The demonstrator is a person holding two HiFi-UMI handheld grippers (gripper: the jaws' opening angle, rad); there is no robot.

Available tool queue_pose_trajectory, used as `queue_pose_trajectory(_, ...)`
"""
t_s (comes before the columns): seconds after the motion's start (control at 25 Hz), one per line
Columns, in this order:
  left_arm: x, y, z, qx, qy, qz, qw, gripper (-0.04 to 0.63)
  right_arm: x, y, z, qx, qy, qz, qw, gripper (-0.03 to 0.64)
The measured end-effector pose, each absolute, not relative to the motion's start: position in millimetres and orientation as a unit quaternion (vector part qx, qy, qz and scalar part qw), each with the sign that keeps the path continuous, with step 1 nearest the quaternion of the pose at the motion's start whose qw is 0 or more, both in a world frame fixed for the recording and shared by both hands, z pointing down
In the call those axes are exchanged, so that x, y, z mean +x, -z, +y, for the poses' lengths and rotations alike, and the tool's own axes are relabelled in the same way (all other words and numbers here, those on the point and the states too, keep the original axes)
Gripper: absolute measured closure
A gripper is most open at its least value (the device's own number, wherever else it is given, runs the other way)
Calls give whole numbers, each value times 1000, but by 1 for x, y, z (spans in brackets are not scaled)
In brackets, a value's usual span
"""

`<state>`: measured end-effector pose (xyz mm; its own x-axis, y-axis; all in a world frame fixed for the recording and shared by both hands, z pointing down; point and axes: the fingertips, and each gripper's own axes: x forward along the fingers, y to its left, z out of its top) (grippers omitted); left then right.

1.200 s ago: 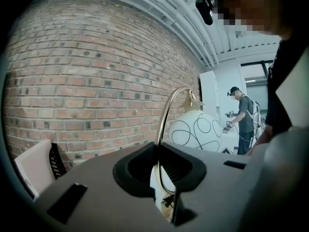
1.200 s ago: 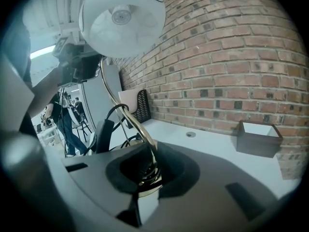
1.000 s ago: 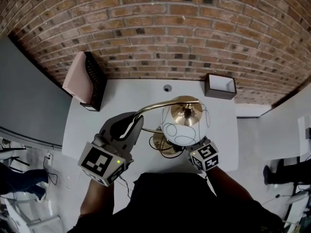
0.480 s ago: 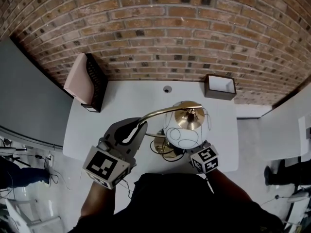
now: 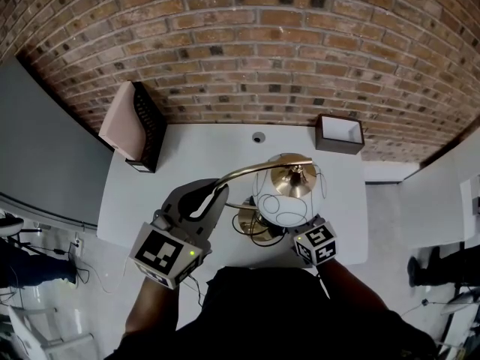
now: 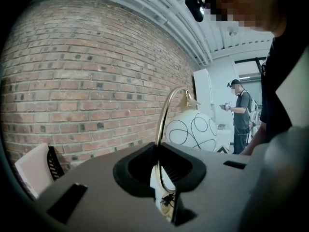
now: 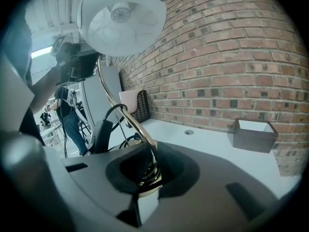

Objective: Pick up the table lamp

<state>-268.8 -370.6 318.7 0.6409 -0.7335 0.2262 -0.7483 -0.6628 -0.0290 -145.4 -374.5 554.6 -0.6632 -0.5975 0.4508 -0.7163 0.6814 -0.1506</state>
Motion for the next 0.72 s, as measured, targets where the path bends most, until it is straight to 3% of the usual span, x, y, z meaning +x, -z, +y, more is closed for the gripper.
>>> queue_pose_trajectory(0.72,-272,-323,-375,905,-109,-410,30,558,-148,-561,-380,367,-159,-896,192,568)
